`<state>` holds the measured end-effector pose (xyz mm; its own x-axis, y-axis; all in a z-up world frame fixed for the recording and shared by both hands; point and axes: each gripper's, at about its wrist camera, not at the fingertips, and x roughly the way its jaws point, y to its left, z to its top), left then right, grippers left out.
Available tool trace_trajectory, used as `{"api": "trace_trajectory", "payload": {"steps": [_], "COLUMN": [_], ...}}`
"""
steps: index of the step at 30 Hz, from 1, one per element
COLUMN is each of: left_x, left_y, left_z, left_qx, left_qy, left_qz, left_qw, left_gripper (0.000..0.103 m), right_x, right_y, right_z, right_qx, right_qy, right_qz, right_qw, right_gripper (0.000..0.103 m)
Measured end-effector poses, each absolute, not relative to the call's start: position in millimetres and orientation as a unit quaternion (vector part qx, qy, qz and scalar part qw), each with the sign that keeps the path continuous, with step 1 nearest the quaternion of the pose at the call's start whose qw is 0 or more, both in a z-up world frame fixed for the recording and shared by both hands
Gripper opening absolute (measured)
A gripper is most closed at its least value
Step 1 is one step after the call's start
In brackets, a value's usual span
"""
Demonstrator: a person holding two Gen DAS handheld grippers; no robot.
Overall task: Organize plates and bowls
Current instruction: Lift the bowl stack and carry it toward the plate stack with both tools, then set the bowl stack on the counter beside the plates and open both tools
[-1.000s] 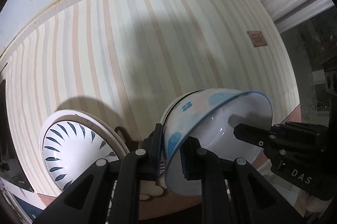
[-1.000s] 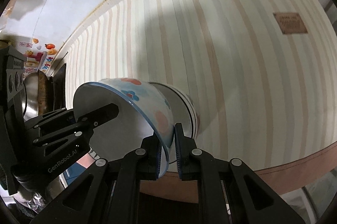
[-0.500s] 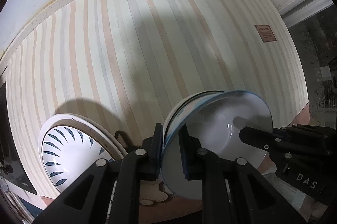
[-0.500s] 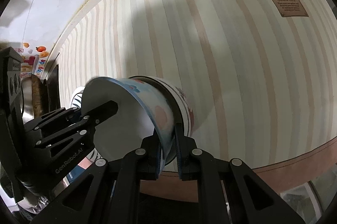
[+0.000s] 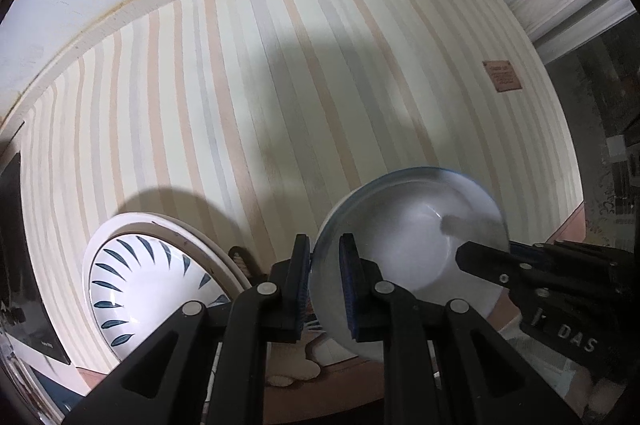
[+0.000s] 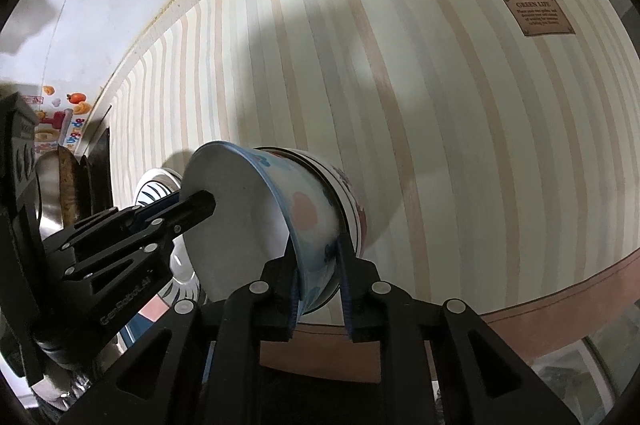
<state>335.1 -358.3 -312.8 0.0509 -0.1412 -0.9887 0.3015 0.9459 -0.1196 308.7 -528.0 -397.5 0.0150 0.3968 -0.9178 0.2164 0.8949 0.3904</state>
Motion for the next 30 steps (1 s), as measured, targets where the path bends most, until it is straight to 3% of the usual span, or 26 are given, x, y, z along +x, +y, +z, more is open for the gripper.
{"api": "trace_trajectory", "payload": {"steps": [9, 12, 13, 14, 15, 16, 17, 20, 25, 30], "left_x": [317.9, 303.5, 298.3, 293.9, 289.9, 285.4, 281.3, 269.0, 251.5, 235.9], "left_y": [-347.9, -343.6, -342.2, -341.4, -339.2, -336.7, -334.2, -329.1, -325.2, -320.2], "left_z": [-271.1, -253.1, -247.3, -243.2, -239.0, -234.5, -229.9, -216.1, -194.4, -170.2], "left_qx": [0.058, 0.059, 0.058, 0.055, 0.050, 0.044, 0.040, 0.039, 0.045, 0.041], "left_qy": [0.637, 0.619, 0.614, 0.611, 0.609, 0.606, 0.602, 0.586, 0.564, 0.536], "left_qz": [-0.152, -0.161, -0.165, -0.165, -0.168, -0.172, -0.176, -0.183, -0.187, -0.190], "left_qw": [0.754, 0.767, 0.770, 0.772, 0.774, 0.775, 0.778, 0.788, 0.803, 0.822], "left_gripper": [0.020, 0.027, 0.029, 0.035, 0.039, 0.049, 0.061, 0.079, 0.092, 0.093], "right_x": [290.3, 277.6, 273.6, 268.5, 262.5, 256.1, 249.4, 234.7, 212.2, 188.1], "right_y": [-527.1, -523.8, -524.0, -523.5, -522.9, -522.3, -522.0, -521.2, -518.6, -513.4], "right_z": [-375.5, -351.0, -343.2, -333.9, -324.4, -315.8, -307.6, -287.8, -253.8, -224.2], "right_qx": [0.201, 0.170, 0.165, 0.156, 0.148, 0.141, 0.138, 0.141, 0.142, 0.137], "right_qy": [0.683, 0.664, 0.657, 0.648, 0.639, 0.631, 0.625, 0.612, 0.586, 0.562], "right_qz": [0.049, 0.035, 0.031, 0.025, 0.018, 0.012, 0.007, -0.001, -0.013, -0.033], "right_qw": [0.701, 0.728, 0.735, 0.745, 0.754, 0.762, 0.768, 0.778, 0.798, 0.815], "right_gripper": [0.023, 0.042, 0.055, 0.069, 0.074, 0.078, 0.078, 0.085, 0.090, 0.092]}}
